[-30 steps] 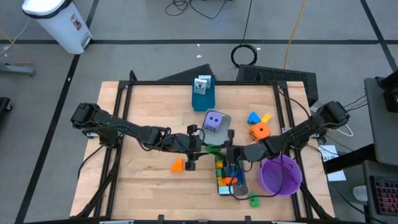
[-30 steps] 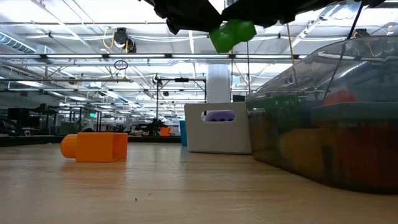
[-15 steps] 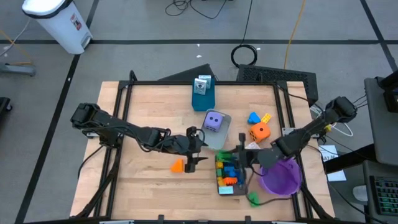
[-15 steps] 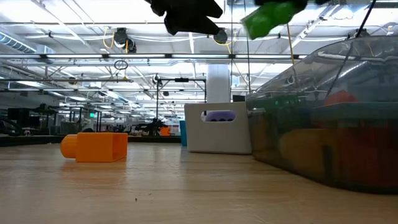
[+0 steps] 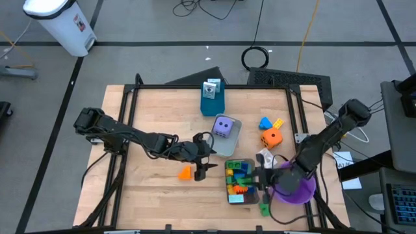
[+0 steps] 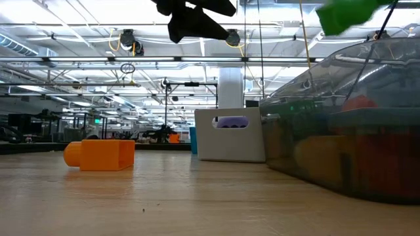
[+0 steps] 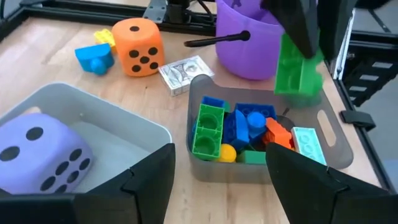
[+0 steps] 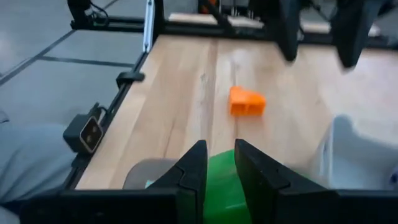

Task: Pick & Place Toys
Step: Put the green game piece into the black bin, then put the orange game piece into the black bin

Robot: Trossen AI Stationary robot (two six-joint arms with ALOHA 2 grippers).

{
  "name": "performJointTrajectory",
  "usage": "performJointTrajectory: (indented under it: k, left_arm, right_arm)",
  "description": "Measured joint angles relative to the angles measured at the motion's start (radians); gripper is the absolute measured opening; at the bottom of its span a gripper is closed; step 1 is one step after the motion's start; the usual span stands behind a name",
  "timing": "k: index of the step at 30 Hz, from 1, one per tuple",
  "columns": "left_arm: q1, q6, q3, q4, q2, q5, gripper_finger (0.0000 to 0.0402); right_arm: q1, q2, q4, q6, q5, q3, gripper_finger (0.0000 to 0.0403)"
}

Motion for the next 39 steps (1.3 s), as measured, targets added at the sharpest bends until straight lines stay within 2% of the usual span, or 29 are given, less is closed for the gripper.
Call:
performJointTrajectory:
  k: [7, 14, 21, 31, 39]
  left_arm:
    - [0.000, -0.023, 0.000, -0.001, 0.000, -0.002, 0.0258]
    - [0.000, -0.024, 0.000, -0.001, 0.000, -0.002, 0.0257]
    - [0.000, -0.024, -0.001, -0.001, 0.000, -0.003, 0.0257]
    - [0.000, -0.024, -0.001, -0.001, 0.001, -0.003, 0.0257]
    - [-0.015, -0.026, -0.001, -0.059, 0.001, 0.040, 0.0257]
  right_arm:
    - [0.037, 0.076, 0.019, 0.185, -0.078, -0.016, 0.0061]
    - [0.093, 0.160, 0.050, 0.264, -0.117, -0.016, 0.0061]
    - [0.091, 0.193, 0.049, 0.260, -0.132, -0.016, 0.0064]
    - [0.090, 0.193, 0.049, 0.253, -0.134, -0.017, 0.0139]
    - [0.057, 0.178, 0.077, 0.096, -0.129, -0.017, 0.0167]
